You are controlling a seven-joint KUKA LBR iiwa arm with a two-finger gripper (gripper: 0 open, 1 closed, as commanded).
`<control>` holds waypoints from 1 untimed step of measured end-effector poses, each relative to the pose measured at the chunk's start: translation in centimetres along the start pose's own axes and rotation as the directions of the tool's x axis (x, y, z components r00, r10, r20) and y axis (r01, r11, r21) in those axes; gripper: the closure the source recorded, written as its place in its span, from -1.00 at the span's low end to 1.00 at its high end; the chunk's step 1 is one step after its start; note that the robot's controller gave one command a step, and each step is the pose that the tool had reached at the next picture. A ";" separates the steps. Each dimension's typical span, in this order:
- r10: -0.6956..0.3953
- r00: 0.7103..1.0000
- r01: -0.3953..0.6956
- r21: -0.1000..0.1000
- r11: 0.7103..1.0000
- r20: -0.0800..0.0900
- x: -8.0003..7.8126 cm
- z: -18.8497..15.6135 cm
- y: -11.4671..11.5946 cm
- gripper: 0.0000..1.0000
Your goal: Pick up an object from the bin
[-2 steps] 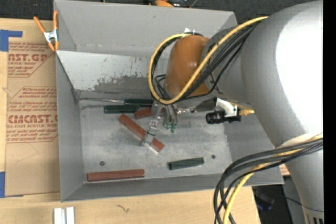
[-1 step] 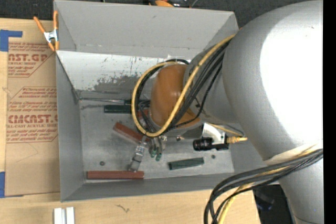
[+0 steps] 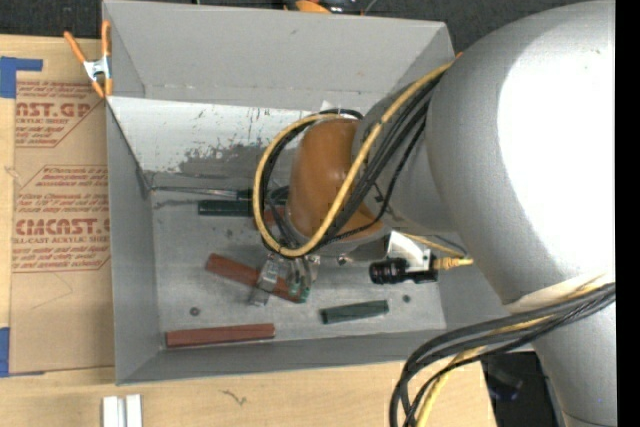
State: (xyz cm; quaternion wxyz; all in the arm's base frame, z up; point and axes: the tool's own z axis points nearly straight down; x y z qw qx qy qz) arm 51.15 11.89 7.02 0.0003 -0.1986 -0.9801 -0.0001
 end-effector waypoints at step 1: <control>-0.019 1.000 0.019 -0.005 1.000 0.007 2.0 -16.5 0.9 1.00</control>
Offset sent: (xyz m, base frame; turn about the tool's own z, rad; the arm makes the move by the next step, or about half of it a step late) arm -0.0165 0.0147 0.1616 -0.0169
